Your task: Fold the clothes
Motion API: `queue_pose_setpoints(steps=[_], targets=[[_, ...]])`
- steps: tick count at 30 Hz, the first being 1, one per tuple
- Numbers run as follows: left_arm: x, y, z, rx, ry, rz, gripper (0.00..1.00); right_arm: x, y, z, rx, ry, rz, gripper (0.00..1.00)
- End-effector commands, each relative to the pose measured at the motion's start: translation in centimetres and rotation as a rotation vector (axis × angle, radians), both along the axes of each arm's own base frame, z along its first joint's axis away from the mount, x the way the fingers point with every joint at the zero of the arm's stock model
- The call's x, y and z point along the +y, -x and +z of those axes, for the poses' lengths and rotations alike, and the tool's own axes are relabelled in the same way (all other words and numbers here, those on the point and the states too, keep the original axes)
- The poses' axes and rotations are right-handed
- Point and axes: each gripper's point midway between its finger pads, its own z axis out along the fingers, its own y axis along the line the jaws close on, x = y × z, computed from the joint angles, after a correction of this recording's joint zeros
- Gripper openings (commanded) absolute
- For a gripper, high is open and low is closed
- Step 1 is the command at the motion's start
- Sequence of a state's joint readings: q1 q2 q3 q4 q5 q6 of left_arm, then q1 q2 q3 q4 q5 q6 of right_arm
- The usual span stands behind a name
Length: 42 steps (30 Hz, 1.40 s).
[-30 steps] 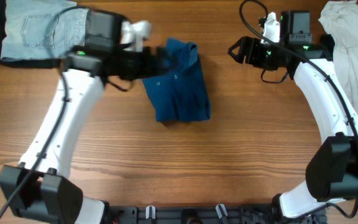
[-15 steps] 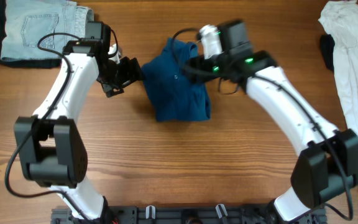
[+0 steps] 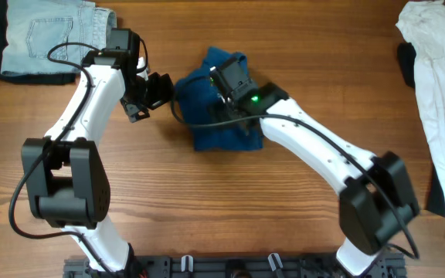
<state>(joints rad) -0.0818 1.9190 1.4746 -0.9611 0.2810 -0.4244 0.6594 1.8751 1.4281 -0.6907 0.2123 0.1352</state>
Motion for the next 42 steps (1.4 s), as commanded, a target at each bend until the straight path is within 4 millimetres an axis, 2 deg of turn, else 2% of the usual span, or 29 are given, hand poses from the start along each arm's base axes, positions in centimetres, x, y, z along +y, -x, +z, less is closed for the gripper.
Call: queue_pose_setpoints(steps=[1,3,6,7,9,16,17,18,20,23,26,32,34,36,38,42], targets=[[0.3,0.1,-0.6,0.012,-0.015,0.006,0.89,-2.4,-2.5,-0.6,-0.093,0.109,-0.132,0.88],[0.3,0.1,-0.6,0.012,-0.015,0.006,0.88,-2.7,-3.3,-0.5,-0.110,0.091,-0.153,0.85],[0.3,0.2,-0.6,0.015,-0.014,0.006,0.89,-3.8,-4.2,-0.3,-0.120,0.079,-0.193,0.68],[0.3,0.2,-0.6,0.017,-0.015,0.006,0.89,-4.5,-4.5,-0.4,-0.118,0.075,-0.220,0.58],[0.3,0.4,-0.6,0.024,-0.015,0.005,0.89,-5.8,-5.0,-0.4,-0.112,0.077,-0.247,0.53],[0.3,0.7,-0.6,0.037,-0.016,0.005,0.90,-10.8,-6.2,-0.7,-0.082,0.099,-0.357,0.56],[0.3,0.7,-0.6,0.038,-0.016,0.005,0.90,-11.4,-6.4,-0.7,-0.081,0.098,-0.372,0.59],[0.3,0.7,-0.6,0.038,-0.016,0.005,0.90,-11.8,-6.6,-0.7,-0.081,0.097,-0.380,0.68],[0.3,0.7,-0.6,0.037,-0.016,0.005,0.90,-12.4,-6.8,-0.7,-0.084,0.095,-0.394,0.79],[0.3,0.7,-0.6,0.037,-0.015,0.005,0.90,-12.8,-7.1,-0.3,-0.090,0.084,-0.420,0.85],[0.1,0.7,-0.6,0.036,-0.002,0.003,0.90,-12.6,-7.5,1.5,-0.098,0.033,-0.470,0.89],[-1.3,-0.3,0.0,-0.005,0.082,-0.011,0.90,-8.8,-8.5,6.2,-0.107,-0.179,-0.370,1.00],[-1.5,-0.5,0.1,-0.014,0.090,-0.012,0.96,-7.2,-8.5,7.2,-0.087,-0.246,-0.301,1.00],[-1.5,-0.4,0.0,-0.010,0.095,-0.013,1.00,-6.2,-8.4,7.5,-0.061,-0.299,-0.269,1.00],[-2.3,-0.3,0.1,-0.001,0.139,-0.021,1.00,-6.1,-8.3,7.5,-0.040,-0.329,-0.259,1.00],[-3.6,-0.7,-0.1,0.001,0.226,-0.037,1.00,-7.2,-8.7,7.5,-0.015,-0.377,-0.272,0.99]])
